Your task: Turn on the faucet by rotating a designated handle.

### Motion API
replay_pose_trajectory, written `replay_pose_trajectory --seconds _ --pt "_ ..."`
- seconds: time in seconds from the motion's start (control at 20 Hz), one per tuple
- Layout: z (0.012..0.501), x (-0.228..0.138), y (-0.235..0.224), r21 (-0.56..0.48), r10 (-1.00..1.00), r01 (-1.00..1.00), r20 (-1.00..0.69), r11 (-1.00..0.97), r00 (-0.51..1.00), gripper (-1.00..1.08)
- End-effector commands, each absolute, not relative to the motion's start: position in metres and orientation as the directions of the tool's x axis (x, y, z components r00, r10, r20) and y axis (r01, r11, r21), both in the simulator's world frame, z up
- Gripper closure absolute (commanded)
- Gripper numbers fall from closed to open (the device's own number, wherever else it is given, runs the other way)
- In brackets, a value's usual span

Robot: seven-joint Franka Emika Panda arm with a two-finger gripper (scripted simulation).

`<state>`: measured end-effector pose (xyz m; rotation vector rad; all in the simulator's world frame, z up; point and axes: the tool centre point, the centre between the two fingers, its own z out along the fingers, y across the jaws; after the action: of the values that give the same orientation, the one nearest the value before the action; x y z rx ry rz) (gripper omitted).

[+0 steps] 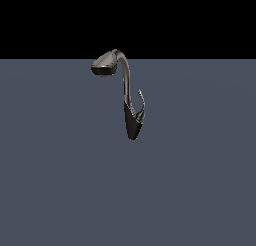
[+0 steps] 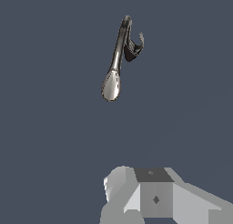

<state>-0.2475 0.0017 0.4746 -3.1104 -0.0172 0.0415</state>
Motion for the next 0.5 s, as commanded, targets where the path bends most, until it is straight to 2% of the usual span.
replay_pose_trajectory --seconds 0.0,0.45 --pt "0.4746 -0.2475 0.0016 -0.031 0.011 0.011 -0.027 -0.999 1.000 1.08" --pt "0.4692 -0.2387 0.0030 -0.066 0.016 0.013 -0.037 -0.998 0.999 1.08"
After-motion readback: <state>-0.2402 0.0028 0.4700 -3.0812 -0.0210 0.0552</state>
